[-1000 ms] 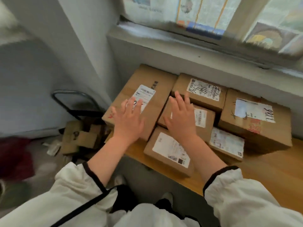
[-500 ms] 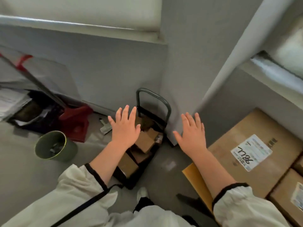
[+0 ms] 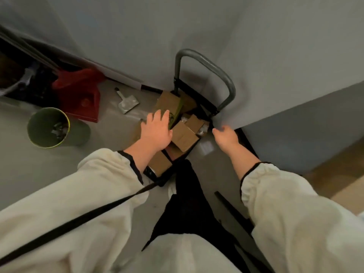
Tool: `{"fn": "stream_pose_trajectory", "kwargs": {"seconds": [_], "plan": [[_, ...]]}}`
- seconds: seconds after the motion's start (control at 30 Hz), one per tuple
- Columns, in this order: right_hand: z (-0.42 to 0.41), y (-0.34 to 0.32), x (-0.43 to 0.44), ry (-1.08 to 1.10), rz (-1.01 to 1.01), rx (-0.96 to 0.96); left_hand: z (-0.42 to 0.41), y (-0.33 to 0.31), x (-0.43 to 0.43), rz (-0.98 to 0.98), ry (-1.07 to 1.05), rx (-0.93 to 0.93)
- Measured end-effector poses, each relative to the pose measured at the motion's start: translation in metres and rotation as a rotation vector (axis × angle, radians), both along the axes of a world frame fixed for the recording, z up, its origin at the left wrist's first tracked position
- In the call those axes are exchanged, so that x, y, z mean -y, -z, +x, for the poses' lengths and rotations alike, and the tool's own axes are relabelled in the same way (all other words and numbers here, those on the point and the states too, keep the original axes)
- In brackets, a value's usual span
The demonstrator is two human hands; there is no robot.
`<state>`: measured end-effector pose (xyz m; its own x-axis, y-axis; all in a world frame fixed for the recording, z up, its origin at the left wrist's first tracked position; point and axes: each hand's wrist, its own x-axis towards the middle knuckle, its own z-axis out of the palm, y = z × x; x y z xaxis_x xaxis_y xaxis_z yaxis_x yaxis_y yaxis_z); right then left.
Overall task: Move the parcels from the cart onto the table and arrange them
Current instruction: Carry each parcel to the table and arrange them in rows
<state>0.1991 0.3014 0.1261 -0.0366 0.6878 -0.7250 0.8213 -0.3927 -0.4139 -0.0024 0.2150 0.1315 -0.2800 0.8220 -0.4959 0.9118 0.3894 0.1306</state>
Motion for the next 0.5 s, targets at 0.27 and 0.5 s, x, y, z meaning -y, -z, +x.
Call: {"fn": "stream_pose_trajectory", "kwargs": {"seconds": [0.27, 0.5], "plan": [[0.011, 0.122, -0.019, 0.381, -0.349, 0.031, -0.006, 0.122, -0.064, -0.202, -0.302, 0.345], [-0.016, 0.203, -0.021, 0.743, -0.619, -0.137, -0.007, 0.219, -0.087, -0.261, -0.429, 0.539]]}}
